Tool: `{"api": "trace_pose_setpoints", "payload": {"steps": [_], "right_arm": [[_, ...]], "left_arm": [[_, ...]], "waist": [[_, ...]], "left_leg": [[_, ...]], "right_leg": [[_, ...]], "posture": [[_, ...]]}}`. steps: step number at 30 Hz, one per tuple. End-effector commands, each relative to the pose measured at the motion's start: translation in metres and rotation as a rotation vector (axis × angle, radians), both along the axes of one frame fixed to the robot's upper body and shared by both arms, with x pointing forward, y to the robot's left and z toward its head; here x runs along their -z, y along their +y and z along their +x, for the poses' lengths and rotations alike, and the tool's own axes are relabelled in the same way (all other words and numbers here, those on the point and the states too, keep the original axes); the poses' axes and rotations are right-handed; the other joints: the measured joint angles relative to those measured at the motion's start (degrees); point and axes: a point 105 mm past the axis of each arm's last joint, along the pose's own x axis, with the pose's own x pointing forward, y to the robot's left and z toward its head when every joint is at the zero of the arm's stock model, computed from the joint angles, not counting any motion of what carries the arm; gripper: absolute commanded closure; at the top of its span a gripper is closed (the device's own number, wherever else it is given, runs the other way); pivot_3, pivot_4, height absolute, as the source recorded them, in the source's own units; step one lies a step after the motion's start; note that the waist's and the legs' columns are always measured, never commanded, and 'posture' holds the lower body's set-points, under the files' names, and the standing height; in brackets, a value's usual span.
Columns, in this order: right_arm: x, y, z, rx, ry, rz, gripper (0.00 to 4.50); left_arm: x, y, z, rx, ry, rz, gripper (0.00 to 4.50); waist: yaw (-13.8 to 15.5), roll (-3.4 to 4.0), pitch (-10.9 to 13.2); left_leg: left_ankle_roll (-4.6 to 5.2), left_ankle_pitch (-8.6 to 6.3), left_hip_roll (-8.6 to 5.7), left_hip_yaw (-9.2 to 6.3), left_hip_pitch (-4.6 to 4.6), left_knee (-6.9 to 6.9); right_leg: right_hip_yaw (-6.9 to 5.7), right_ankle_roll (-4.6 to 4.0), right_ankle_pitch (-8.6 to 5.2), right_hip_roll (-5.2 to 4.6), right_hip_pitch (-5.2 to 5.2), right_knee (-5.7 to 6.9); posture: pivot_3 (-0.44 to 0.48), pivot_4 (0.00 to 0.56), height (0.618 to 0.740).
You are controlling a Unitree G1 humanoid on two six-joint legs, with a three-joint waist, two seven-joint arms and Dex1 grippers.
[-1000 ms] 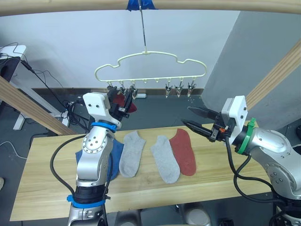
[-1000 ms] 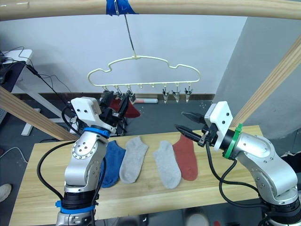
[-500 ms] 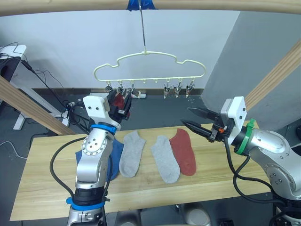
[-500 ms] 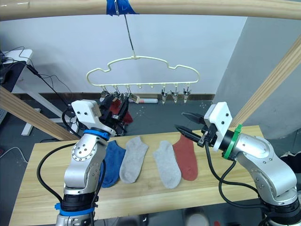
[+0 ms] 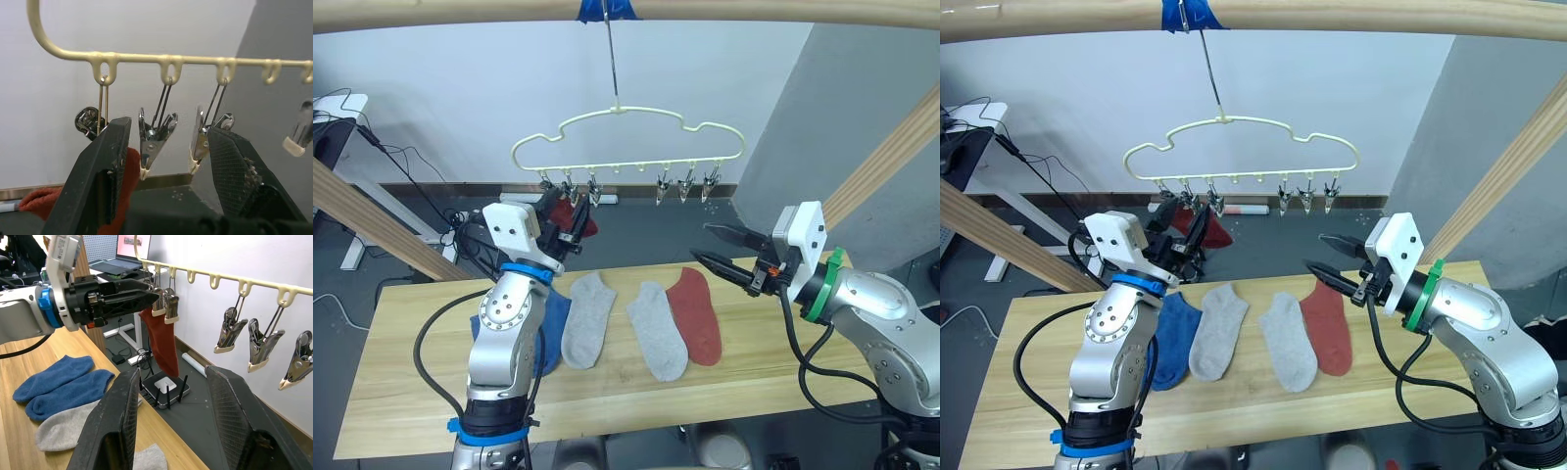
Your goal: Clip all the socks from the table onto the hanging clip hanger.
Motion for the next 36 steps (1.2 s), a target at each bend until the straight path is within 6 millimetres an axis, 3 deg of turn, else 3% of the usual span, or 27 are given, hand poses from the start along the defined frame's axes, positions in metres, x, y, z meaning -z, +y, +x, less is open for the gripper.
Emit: {"api": "trace_pose_setpoints", "payload": {"steps": [1,7,11,23,36], "right_arm": [[-0.009,0.005,-0.010,-0.029,-0.054,0.003,2.29],[-0.008,0.005,-0.009,-0.032,-0.053,0.004,2.29],[-0.007,0.006,-0.010,-0.035,-0.052,0.005,2.29],[-0.006,0.005,-0.010,-0.033,-0.050,0.004,2.29],[-0.009,0.013,-0.016,-0.100,-0.043,0.016,2.29]], "left_arm": [[-0.006,0.008,-0.006,-0.035,-0.028,0.036,1.80],[-0.004,0.008,-0.007,-0.044,-0.025,0.043,1.80],[-0.001,0.006,-0.008,-0.040,-0.022,0.064,2.56],[-0.001,0.004,-0.001,-0.052,-0.001,0.061,2.56],[-0.014,0.004,0.008,-0.077,-0.028,0.069,2.56]], "waist": [[0.0,0.00,0.0],[0.0,0.00,0.0],[0.0,0.00,0.0],[0.0,0.00,0.0],[0.0,0.00,0.0]], "left_leg": [[0.00,0.00,0.00,0.00,0.00,0.00],[0.00,0.00,0.00,0.00,0.00,0.00],[0.00,0.00,0.00,0.00,0.00,0.00],[0.00,0.00,0.00,0.01,0.00,-0.01],[0.00,0.00,0.00,0.00,0.00,-0.01]], "right_leg": [[0.00,0.00,0.00,0.00,0.00,0.00],[0.00,0.00,0.00,0.00,0.00,-0.01],[0.00,0.00,0.00,0.00,0.00,-0.01],[0.01,0.00,0.00,0.00,0.00,-0.01],[0.00,0.00,0.00,0.00,0.00,-0.01]], "posture": [[-0.260,0.298,0.740],[-0.257,0.298,0.740],[-0.253,0.298,0.740],[-0.257,0.301,0.740],[-0.258,0.303,0.740]]}}
